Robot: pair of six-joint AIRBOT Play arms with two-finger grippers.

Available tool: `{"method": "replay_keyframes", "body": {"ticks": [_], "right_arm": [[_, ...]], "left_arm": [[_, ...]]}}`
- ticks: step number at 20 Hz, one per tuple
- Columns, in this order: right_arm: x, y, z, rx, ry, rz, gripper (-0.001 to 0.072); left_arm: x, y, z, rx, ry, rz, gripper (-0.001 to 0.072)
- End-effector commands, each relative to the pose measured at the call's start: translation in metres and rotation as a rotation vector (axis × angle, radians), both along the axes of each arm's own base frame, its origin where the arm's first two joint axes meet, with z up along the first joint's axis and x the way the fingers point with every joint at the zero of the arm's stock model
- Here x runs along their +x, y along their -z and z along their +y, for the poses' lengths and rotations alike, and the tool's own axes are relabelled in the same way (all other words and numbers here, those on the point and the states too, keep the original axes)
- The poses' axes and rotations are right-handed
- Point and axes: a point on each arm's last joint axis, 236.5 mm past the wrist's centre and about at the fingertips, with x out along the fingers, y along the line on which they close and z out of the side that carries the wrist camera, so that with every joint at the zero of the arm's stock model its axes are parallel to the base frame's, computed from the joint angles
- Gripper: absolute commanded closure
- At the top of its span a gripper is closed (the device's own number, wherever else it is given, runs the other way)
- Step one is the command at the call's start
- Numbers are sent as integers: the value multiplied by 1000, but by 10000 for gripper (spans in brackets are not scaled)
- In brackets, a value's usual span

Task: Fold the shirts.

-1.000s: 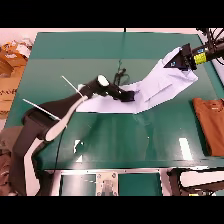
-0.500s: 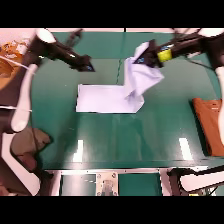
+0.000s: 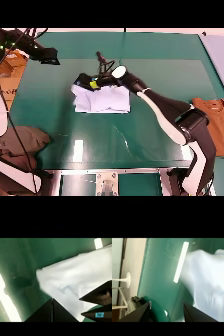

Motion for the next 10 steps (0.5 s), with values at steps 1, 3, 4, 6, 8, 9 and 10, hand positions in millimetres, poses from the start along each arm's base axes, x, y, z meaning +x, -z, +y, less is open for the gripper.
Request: {"method": "replay_keyframes", "body": {"ticks": [1, 3, 4, 6, 8, 9, 10], "right_arm": [[-23, 7, 12, 31, -110, 35, 241], [-12, -6, -24, 40, -143, 69, 487], [-7, -12, -47, 42, -156, 89, 682], [3, -18, -102, 44, -184, 145, 695], [19, -21, -160, 50, -130, 194, 694], [27, -21, -188, 48, -68, 205, 694], [31, -14, -219, 14, 5, 206, 694]], "left_arm": [[-5, 1, 12, 33, -9, 14, 687], [-5, 1, 12, 32, -9, 14, 687], [-5, 1, 12, 32, -10, 14, 687], [-5, 1, 12, 32, -9, 15, 687], [-5, 2, 12, 32, -9, 17, 687], [-5, 2, 12, 32, -8, 18, 686], [-6, 2, 12, 32, -7, 22, 687]]}}
